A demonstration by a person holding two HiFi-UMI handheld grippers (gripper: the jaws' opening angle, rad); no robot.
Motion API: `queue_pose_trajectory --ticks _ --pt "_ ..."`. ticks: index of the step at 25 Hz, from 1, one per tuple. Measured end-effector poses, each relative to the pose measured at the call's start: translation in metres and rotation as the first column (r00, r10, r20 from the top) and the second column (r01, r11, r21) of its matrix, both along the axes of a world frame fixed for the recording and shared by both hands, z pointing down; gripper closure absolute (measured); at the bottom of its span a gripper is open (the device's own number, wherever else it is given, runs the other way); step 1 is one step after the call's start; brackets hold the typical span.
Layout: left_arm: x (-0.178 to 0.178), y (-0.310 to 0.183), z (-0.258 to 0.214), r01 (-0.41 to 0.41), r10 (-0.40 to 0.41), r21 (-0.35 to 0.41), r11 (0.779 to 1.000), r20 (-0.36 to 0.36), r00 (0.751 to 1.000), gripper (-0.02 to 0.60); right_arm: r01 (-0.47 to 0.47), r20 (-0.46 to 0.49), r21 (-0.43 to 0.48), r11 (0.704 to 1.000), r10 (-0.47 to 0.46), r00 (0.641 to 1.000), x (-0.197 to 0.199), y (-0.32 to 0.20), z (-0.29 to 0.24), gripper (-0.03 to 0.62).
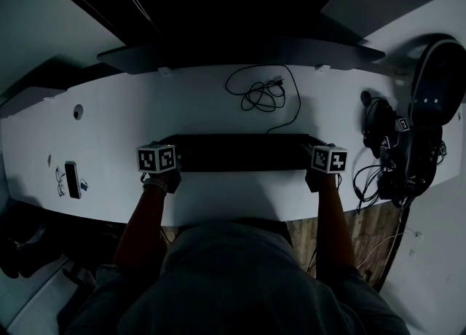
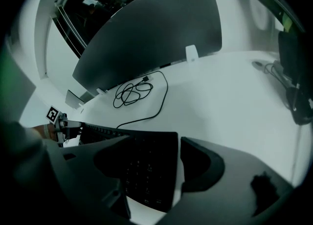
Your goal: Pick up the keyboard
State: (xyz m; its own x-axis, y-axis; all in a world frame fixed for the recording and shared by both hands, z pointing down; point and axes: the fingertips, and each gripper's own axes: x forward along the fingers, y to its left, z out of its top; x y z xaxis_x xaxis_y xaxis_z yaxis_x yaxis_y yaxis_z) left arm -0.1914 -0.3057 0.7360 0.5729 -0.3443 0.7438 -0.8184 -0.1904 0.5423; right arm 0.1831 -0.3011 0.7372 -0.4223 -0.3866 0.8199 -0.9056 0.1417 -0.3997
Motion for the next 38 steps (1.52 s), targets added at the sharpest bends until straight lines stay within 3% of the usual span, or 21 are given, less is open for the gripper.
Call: queue_pose_trajectory --ticks 8,12,22,29,34,38 --pt "0.009 0.001 0.004 -0.038 0.037 -0.035 0.999 -0.016 0.999 0.235 0.042 0.014 -0.029 0.999 -0.042 0.999 -0.007 -0.005 0.008 0.311" --pt "0.009 0.000 0.007 -0.026 0.026 -0.052 0.998 -0.016 1.000 0.235 0.002 -0.002 -0.074 0.997 -0.002 1.000 -0.006 -0.002 0.010 0.312" --pt "0.005 -0.003 0.014 0.032 -0.027 -0.048 0.998 0.109 0.994 0.281 -0.028 0.029 -0.097 0.995 0.031 0.999 -0.007 -0.003 0.012 0.312" --pt "0.005 -0.003 0.014 0.057 -0.052 -0.041 0.998 0.112 0.992 0.281 -0.011 0.003 -0.074 0.997 0.012 1.000 -0.004 -0.003 0.013 0.312" --pt "0.002 -0.001 0.000 0.058 -0.058 0.006 0.998 0.120 0.991 0.287 -0.039 0.033 -0.076 0.996 0.041 0.999 -0.012 0.007 0.001 0.312" --pt "0.001 -0.004 -0.022 0.046 -0.056 0.080 0.996 0.125 0.991 0.287 -0.011 0.034 0.002 1.000 0.011 0.999 -0.012 0.003 -0.014 0.312"
